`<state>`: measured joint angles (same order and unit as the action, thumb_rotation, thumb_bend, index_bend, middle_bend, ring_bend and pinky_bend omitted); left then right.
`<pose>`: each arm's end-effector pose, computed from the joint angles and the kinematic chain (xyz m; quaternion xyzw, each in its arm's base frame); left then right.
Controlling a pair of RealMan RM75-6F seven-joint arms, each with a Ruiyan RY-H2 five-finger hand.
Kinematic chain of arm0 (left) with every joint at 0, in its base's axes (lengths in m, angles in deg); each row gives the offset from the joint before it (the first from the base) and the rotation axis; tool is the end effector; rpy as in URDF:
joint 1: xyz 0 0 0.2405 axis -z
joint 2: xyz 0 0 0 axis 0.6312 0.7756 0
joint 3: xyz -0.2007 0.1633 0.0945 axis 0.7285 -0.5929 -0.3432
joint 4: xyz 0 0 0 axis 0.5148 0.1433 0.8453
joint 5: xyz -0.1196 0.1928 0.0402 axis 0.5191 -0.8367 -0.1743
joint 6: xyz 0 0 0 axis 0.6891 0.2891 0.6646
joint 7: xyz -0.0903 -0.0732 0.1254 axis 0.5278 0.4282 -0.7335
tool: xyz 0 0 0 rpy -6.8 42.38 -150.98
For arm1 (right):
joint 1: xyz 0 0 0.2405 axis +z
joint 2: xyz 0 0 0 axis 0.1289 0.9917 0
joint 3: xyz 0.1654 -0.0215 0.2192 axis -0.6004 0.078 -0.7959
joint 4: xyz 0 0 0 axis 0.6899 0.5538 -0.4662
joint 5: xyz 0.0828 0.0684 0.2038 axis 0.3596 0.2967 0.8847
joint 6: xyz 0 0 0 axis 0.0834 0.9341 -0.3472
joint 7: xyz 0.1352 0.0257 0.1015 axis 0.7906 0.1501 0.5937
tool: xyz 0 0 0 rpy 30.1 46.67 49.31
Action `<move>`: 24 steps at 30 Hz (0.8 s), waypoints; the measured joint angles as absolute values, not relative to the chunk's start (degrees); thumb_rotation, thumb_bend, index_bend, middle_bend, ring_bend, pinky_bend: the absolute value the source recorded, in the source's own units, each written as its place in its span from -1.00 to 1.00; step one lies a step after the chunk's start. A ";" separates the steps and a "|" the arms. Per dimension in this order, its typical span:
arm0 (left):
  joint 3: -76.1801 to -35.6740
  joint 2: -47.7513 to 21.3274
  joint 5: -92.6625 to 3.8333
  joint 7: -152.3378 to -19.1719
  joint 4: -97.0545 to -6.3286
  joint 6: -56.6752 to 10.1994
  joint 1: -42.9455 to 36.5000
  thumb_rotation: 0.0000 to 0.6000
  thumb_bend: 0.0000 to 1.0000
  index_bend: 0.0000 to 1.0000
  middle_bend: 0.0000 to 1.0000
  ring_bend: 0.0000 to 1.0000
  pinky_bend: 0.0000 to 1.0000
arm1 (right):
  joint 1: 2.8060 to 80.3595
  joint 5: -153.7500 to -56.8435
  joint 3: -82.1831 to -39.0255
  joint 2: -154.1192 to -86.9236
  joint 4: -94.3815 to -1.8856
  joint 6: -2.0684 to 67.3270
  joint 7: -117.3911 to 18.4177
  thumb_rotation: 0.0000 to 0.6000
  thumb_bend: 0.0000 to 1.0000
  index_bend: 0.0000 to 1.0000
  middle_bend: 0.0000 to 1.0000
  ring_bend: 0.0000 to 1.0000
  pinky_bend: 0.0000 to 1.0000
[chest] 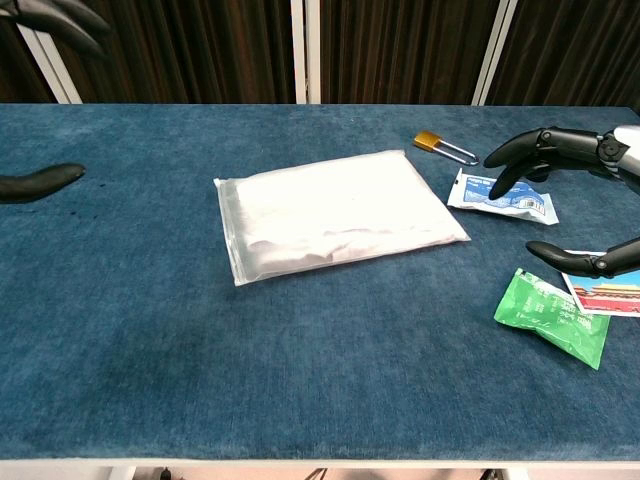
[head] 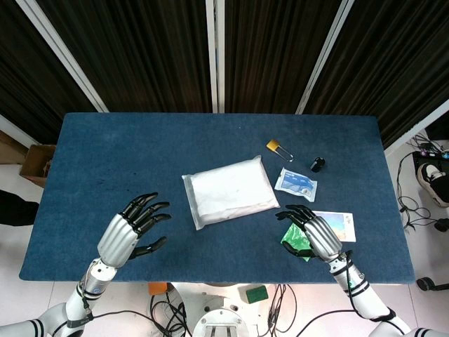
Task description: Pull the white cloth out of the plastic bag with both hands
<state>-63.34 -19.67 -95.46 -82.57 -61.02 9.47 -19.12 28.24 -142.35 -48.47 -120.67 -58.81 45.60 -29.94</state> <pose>-0.1735 0.2338 0.0278 -0.6347 -0.2412 -0.6584 0.3248 -0.2254 -0.2518 -0.0023 0.6495 -0.4700 0.5350 0.2664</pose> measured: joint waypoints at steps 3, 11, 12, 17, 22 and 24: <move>-63.41 -18.91 -95.63 -83.69 -62.04 9.77 -19.13 1.00 -0.57 -0.35 -0.53 -0.77 -0.58 | 28.45 -142.22 -48.24 -120.73 -58.59 45.12 -30.07 1.00 -0.35 -0.48 -0.30 -0.70 -0.59; -64.34 -17.74 -90.04 -83.07 -61.10 6.12 -20.14 1.00 -0.57 -0.31 -0.53 -0.76 -0.58 | 28.77 -140.70 -49.07 -116.93 -59.82 44.86 -32.29 1.00 -0.35 -0.48 -0.30 -0.70 -0.59; -64.50 -17.57 -88.56 -82.89 -60.75 5.18 -20.44 1.00 -0.57 -0.31 -0.53 -0.77 -0.58 | 28.96 -140.02 -49.51 -115.70 -60.58 44.46 -33.39 1.00 -0.35 -0.48 -0.30 -0.70 -0.59; -64.86 -17.80 -82.55 -81.99 -58.10 1.27 -21.67 1.00 -0.53 -0.26 -0.54 -0.81 -0.60 | 31.09 -135.68 -51.66 -111.30 -64.12 39.18 -38.31 1.00 -0.27 -0.74 -0.30 -0.70 -0.58; -65.22 -19.33 -78.65 -81.96 -54.85 -4.45 -21.85 1.00 -0.45 -0.14 -0.58 -0.85 -0.63 | 35.70 -128.50 -54.88 -108.17 -67.11 29.60 -45.02 1.00 -0.23 -0.75 -0.31 -0.69 -0.58; -65.29 -20.33 -77.29 -81.87 -53.52 -6.95 -21.57 1.00 -0.40 -0.13 -0.58 -0.85 -0.63 | 37.79 -124.84 -56.33 -107.84 -67.57 26.28 -48.27 1.00 -0.17 -0.75 -0.31 -0.70 -0.58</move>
<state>-65.29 -20.33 -77.29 -81.87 -53.52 -6.95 -21.57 37.79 -124.84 -56.33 -107.84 -67.57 26.28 -48.27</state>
